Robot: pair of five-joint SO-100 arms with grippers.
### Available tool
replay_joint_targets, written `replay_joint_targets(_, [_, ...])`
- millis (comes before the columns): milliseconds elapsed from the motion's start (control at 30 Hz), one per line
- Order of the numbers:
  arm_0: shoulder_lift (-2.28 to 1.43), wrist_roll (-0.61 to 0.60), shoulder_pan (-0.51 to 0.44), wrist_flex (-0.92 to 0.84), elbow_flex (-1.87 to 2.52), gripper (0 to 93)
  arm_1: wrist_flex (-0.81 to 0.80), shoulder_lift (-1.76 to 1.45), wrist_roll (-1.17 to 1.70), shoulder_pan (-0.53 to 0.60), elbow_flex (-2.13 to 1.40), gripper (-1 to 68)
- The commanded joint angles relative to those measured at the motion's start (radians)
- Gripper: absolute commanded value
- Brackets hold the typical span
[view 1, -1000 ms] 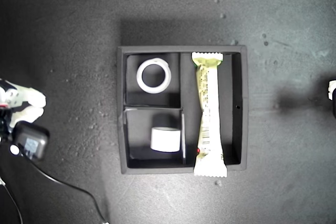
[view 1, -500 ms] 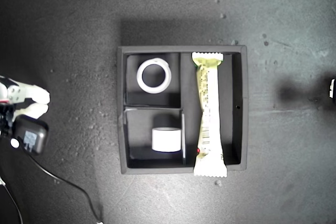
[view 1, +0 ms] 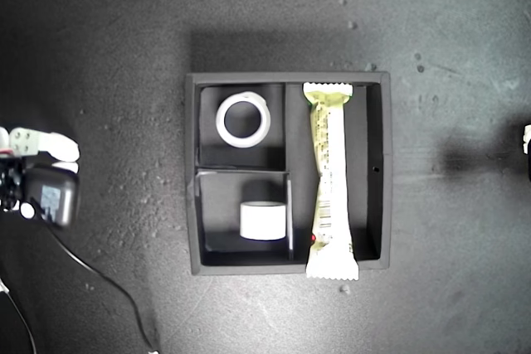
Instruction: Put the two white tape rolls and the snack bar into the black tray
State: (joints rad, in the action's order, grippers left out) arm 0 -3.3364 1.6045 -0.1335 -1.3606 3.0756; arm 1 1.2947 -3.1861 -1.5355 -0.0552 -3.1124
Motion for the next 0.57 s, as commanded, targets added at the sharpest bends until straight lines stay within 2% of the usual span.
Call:
replay_joint_targets(0, [-0.049,-0.137,-0.006,-0.035,0.063,0.2,0.009,0.000,0.011,0.003,-0.011,0.2])
replay_joint_targets(167, [-0.049,-0.270,-0.009,-0.035,0.063,0.2,0.014,-0.011,0.011,0.011,-0.011,0.2])
replay_joint_targets(533, [-0.049,-0.256,-0.009,-0.035,0.063,0.2,0.014,-0.011,0.011,0.012,-0.011,0.2])
